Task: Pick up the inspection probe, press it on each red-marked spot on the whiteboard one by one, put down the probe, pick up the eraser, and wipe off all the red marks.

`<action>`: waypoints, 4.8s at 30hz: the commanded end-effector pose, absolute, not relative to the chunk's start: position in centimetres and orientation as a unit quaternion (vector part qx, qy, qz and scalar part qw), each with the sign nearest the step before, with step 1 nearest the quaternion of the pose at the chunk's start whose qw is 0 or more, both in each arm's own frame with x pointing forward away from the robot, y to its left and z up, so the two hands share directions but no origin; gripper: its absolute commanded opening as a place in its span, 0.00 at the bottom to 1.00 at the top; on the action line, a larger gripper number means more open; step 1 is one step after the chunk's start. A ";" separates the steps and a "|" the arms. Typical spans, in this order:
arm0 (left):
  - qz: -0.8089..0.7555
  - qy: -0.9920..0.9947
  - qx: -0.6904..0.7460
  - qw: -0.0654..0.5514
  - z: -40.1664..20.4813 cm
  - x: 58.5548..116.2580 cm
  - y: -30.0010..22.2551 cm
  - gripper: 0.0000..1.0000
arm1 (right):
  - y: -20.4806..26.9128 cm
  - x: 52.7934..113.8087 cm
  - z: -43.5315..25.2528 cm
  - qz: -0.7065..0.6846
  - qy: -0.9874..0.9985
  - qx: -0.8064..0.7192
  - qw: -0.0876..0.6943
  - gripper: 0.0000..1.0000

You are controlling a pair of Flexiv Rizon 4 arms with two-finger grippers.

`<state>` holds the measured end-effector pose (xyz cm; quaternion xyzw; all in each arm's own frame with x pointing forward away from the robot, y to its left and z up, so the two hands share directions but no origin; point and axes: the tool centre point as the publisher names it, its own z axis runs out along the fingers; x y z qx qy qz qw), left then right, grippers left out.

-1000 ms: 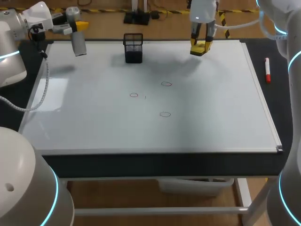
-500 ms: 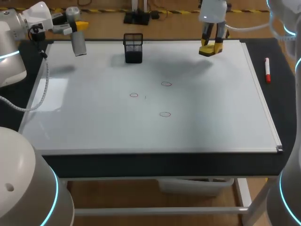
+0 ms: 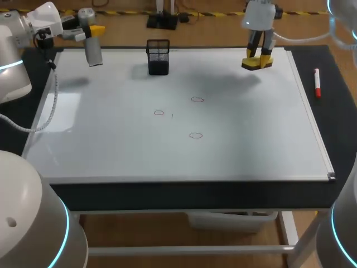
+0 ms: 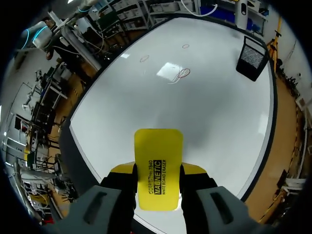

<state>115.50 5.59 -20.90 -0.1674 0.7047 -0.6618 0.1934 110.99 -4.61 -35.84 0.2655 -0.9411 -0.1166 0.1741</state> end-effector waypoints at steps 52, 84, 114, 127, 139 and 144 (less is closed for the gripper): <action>-0.662 0.704 -0.168 0.195 -20.8 115.4 5.5 0.00 | -6.2 107.9 -35.2 -0.045 -0.976 0.180 0.118 0.00; -0.662 0.704 -0.168 0.195 -20.8 115.4 5.5 0.00 | -10.1 105.5 -35.6 -0.054 -0.986 0.124 0.099 0.00; -0.705 0.701 -0.076 0.082 -20.9 107.1 -2.9 0.00 | -10.1 105.5 -35.6 -0.054 -0.986 0.124 0.099 0.00; -0.713 0.700 -0.035 0.013 -21.8 102.0 -6.8 0.00 | -10.1 105.5 -35.6 -0.054 -0.986 0.124 0.099 0.00; -0.718 0.696 -0.007 -0.019 -22.4 99.4 -10.0 0.00 | -10.1 105.5 -35.6 -0.054 -0.986 0.124 0.099 0.00; -0.718 0.695 -0.002 -0.026 -22.8 98.4 -11.5 0.00 | -10.1 105.5 -35.6 -0.054 -0.986 0.124 0.099 0.00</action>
